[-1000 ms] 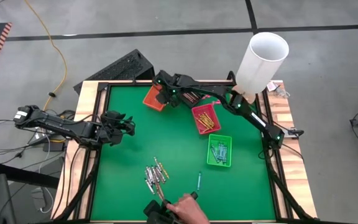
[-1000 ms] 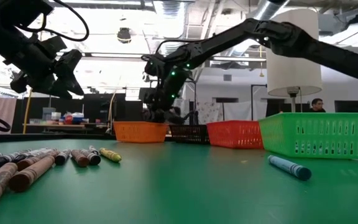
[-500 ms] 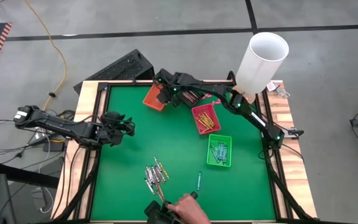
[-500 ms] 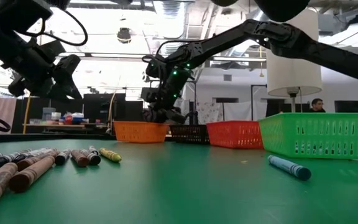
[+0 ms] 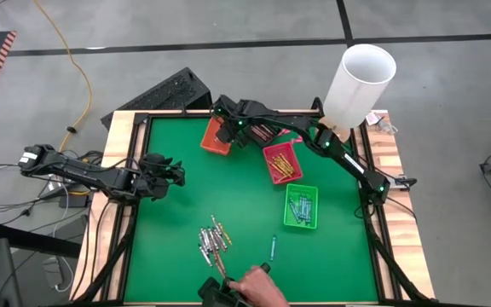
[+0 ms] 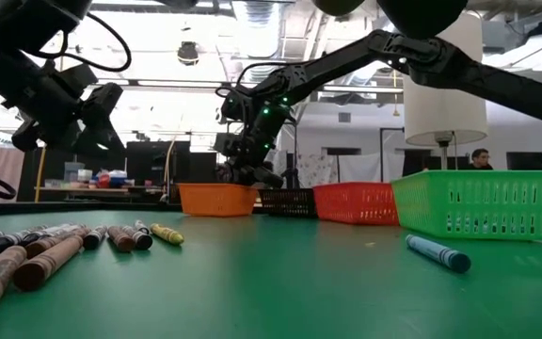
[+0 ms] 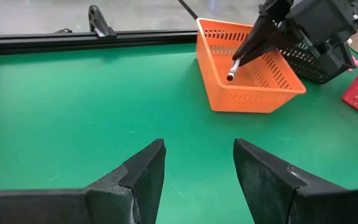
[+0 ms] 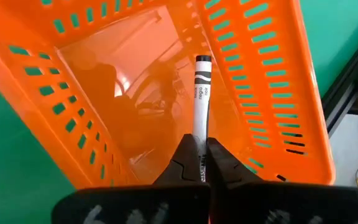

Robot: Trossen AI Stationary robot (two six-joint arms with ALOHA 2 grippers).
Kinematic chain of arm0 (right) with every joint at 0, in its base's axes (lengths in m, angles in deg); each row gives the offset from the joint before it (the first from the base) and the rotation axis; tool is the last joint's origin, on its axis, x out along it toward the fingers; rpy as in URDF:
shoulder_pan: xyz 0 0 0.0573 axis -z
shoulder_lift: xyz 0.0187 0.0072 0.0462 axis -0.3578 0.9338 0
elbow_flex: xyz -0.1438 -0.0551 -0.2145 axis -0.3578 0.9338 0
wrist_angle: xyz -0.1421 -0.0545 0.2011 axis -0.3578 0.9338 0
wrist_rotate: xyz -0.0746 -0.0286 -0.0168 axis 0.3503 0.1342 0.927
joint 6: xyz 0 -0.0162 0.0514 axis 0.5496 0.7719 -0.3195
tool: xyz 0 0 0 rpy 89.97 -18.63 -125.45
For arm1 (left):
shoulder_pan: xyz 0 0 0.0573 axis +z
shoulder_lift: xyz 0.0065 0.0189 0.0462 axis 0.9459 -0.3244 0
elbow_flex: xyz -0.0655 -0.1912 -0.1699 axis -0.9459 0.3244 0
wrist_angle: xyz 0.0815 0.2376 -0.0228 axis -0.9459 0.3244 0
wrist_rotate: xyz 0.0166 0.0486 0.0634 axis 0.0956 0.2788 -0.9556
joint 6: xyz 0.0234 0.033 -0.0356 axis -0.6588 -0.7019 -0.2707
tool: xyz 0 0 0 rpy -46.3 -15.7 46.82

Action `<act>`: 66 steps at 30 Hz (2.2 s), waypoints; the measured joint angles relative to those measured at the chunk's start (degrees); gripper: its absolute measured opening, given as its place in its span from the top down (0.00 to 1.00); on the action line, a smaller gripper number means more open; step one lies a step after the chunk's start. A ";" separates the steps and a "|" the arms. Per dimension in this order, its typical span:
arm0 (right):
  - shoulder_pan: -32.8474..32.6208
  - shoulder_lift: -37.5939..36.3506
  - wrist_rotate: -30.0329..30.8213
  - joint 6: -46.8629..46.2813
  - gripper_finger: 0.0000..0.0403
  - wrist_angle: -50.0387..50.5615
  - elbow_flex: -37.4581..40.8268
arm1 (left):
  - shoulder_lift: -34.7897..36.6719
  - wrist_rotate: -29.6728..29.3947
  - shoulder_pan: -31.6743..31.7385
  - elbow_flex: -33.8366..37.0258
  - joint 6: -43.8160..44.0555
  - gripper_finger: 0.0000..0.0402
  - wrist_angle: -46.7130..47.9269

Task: Sort crayons
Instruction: Put the black crayon into the orange bin, then put the light blue crayon into the green bin

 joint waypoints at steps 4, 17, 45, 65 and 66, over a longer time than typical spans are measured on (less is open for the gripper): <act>-0.03 0.00 0.00 0.02 1.00 0.00 0.00 | 0.00 0.09 0.00 0.00 0.00 0.55 0.00; -1.03 0.00 0.09 0.15 0.85 -1.96 0.00 | 0.00 0.50 0.00 0.00 -0.02 0.55 -0.02; -5.97 -17.89 6.30 -6.76 0.82 9.58 -0.09 | 0.02 1.88 0.00 -0.02 -0.24 0.55 -0.28; -22.59 -31.95 -10.47 -41.01 0.82 45.38 1.69 | 0.02 2.54 -0.02 -0.04 -2.07 0.55 -0.79; -24.03 -31.93 -10.45 -42.33 0.82 45.47 3.03 | 0.01 2.54 -0.02 -0.04 -1.87 0.55 -0.75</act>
